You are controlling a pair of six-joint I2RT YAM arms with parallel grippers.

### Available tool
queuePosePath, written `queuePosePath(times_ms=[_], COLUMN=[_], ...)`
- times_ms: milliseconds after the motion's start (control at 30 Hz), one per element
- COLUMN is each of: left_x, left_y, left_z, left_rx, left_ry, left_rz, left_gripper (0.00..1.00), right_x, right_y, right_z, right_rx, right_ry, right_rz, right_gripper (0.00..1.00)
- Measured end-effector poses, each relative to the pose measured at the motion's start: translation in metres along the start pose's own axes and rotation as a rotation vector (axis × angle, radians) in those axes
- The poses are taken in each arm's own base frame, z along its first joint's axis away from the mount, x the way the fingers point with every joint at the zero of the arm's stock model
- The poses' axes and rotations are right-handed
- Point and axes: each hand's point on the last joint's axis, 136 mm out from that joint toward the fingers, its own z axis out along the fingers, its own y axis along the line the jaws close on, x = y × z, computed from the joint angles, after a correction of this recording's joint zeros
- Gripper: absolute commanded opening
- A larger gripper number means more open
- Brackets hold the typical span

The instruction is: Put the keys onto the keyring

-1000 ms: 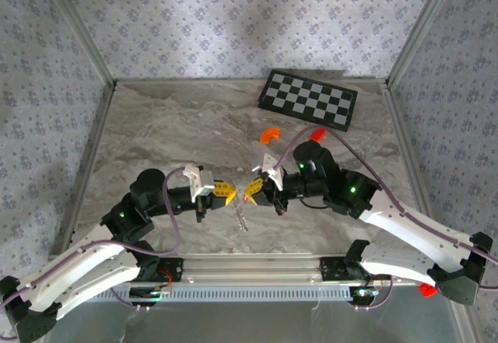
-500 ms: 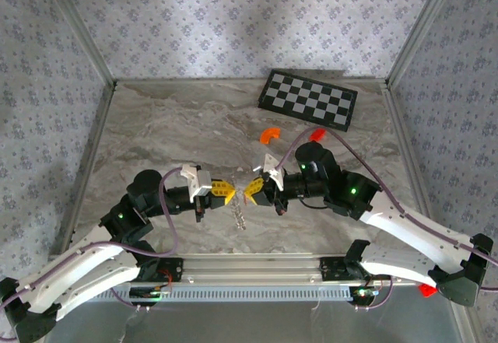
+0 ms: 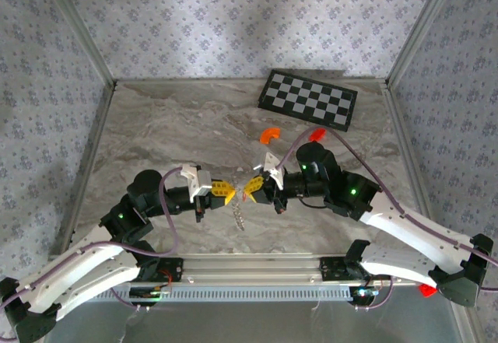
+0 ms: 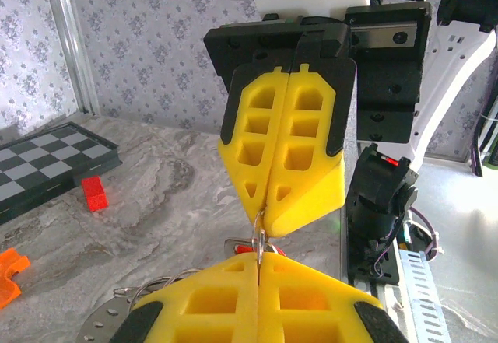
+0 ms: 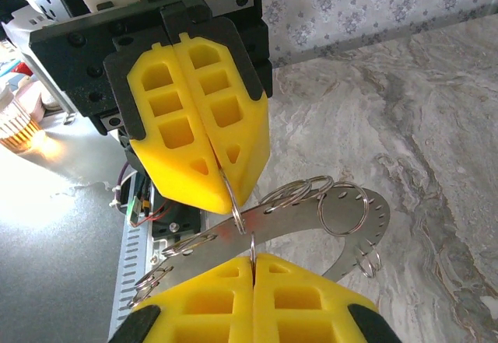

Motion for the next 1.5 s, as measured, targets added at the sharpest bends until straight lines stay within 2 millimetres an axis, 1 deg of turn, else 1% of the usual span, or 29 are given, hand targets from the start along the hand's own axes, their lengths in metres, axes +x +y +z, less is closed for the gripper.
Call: queuePosePath(times_ms=[1233,1500], left_x=[-0.0022,-0.0021], left_y=[0.0003,0.0003], left_z=[0.0008,0.0009], left_rx=[0.001,0.001], left_ry=[-0.009,-0.009], left_rz=[-0.002,-0.003], left_gripper=[0.0,0.0], right_x=[-0.0015,-0.0046], right_y=[0.0017,0.0014], right_z=[-0.0031,-0.0029], right_rx=[0.001,0.001], right_ry=[-0.019,-0.031], right_rz=[-0.014,-0.021], right_gripper=[0.0,0.0])
